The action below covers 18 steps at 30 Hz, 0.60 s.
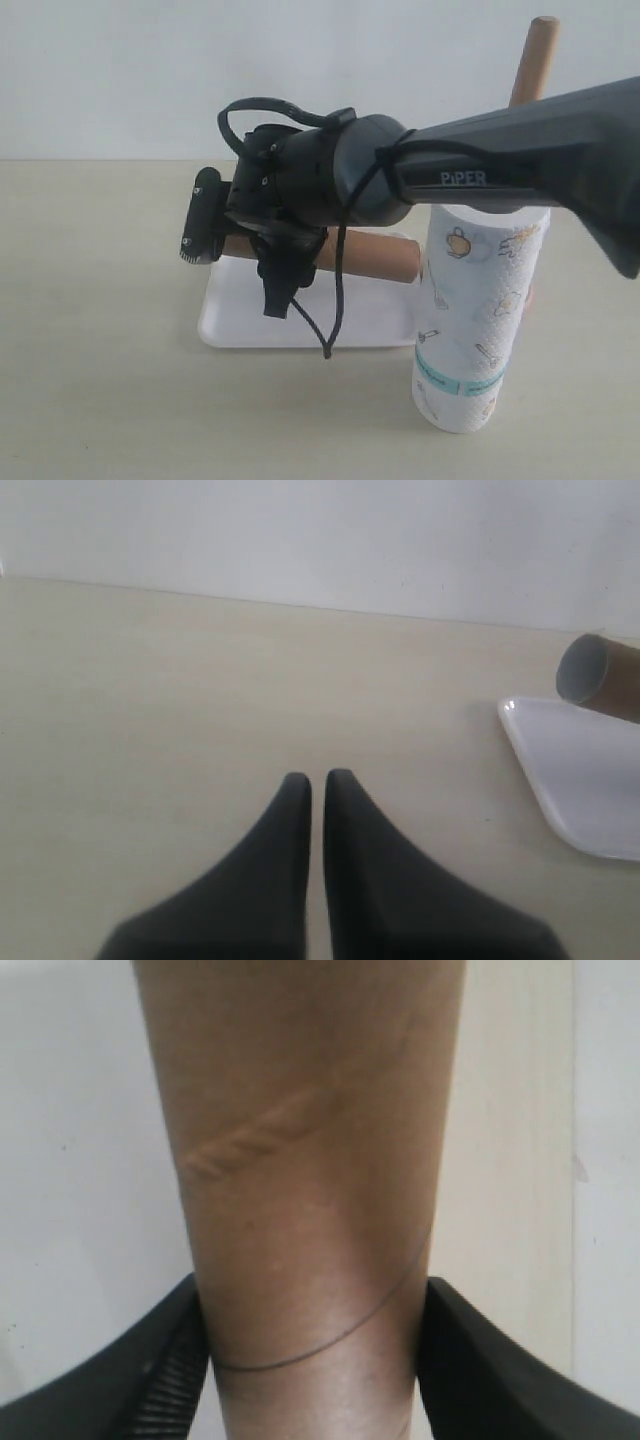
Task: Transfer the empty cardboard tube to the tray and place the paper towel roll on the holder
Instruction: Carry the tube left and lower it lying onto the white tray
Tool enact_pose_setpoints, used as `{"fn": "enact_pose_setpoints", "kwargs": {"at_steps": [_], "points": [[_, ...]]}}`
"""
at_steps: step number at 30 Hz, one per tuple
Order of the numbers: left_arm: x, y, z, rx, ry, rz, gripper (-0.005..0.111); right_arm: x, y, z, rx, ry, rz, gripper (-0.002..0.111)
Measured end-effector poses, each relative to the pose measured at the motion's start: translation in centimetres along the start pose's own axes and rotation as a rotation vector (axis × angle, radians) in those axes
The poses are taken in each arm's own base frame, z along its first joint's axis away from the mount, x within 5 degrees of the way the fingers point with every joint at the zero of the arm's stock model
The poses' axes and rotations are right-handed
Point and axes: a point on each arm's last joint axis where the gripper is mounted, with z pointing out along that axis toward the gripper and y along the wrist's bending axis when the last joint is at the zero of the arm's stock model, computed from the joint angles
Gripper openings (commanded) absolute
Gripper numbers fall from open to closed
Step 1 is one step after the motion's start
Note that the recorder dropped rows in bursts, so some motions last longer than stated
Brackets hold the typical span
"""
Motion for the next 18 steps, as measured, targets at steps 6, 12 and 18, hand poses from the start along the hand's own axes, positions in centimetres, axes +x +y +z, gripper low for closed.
{"fn": "enact_pose_setpoints", "kwargs": {"at_steps": [6, 12, 18], "points": [[0.0, 0.0, 0.0, 0.000, 0.000, 0.000, 0.004, 0.1, 1.7, 2.3, -0.035, 0.037, -0.054, 0.000], [0.0, 0.0, 0.0, 0.000, 0.000, 0.000, 0.004, -0.4, 2.2, 2.7, -0.041, -0.007, -0.068, 0.000], [0.0, 0.0, 0.0, 0.000, 0.000, 0.000, 0.004, -0.6, 2.2, 2.7, -0.041, -0.025, -0.076, 0.000]]}}
